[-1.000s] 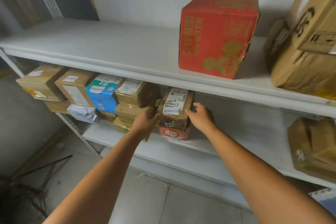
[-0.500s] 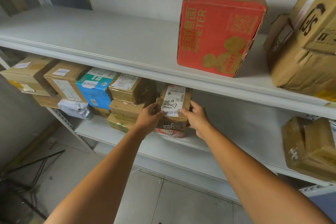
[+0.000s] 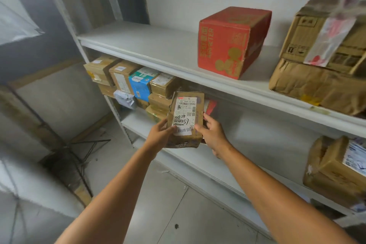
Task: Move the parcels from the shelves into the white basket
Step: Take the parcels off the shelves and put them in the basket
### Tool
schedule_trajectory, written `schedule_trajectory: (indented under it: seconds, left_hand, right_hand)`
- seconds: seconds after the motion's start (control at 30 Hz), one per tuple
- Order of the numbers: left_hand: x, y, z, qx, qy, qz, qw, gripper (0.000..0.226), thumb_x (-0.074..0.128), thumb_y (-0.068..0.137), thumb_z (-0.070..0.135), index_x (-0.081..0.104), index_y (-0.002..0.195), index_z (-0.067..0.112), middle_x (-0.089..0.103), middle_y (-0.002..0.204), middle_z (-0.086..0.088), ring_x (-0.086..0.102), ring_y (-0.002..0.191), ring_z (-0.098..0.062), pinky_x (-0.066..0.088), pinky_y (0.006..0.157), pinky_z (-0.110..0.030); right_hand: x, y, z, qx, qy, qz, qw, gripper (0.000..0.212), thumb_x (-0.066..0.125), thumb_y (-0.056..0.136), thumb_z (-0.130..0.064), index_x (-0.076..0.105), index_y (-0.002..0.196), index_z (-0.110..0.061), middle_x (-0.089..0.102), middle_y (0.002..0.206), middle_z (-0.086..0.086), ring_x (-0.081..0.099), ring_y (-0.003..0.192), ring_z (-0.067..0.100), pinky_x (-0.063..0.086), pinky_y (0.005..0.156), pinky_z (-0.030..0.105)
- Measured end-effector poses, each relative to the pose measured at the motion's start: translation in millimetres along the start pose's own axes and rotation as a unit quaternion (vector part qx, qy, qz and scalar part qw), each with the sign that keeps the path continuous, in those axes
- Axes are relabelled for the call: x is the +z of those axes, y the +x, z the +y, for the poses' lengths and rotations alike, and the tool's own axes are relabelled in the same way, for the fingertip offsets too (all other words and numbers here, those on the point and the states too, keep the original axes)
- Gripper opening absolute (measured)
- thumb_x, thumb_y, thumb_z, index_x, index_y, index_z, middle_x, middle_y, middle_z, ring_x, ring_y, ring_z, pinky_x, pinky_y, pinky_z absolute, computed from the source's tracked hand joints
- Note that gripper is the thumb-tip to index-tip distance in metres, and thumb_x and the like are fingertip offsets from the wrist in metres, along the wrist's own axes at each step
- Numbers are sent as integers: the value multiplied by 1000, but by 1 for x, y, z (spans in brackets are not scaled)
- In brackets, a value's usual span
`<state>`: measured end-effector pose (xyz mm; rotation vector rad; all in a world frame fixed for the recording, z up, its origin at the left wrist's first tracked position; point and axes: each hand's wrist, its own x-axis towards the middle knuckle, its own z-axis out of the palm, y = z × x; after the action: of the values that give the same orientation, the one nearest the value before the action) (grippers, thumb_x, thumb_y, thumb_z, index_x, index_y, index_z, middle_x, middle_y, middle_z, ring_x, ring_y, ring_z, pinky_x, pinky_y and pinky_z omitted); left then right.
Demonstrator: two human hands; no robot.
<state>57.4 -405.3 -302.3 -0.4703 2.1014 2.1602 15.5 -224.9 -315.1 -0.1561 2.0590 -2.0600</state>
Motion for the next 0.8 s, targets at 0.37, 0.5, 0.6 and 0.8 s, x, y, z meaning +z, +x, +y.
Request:
schedule_trajectory:
  seconds: [0.37,0.5,0.6,0.8]
  left_hand:
    - [-102,-74,-12,66,-63,179,980,41,58,93,11,52,129,28,72,105,-3,71,92,-20,59,73,-32]
    - [-136,-110,-22,78,-76,259,960,48,59,93,8,46,135,27,71,108,-6,70,95,-24,59,79,-36]
    - [-149,-140,-34,86,-75,327,938,51,59,92,5,44,135,26,69,105,-3,69,91,-18,58,71,-27]
    - [-132,-221,-63,49,-55,496,865,39,61,92,13,52,129,21,69,110,2,68,97,-13,56,74,-25]
  right_hand:
    - [126,-1,-22,-10,-29,-185,982,45,57,94,-5,56,117,-43,62,117,-18,56,122,16,51,99,42]
    - [175,-10,-21,-24,-28,-271,962,44,56,94,-2,57,116,-39,64,115,-18,58,118,12,53,95,34]
    - [202,-24,-21,-28,-33,-348,936,46,56,93,2,56,114,-40,66,113,-17,60,116,10,54,92,28]
    - [232,-68,-16,-38,-51,-502,863,62,64,90,-2,42,145,-22,61,127,-13,57,120,11,50,101,36]
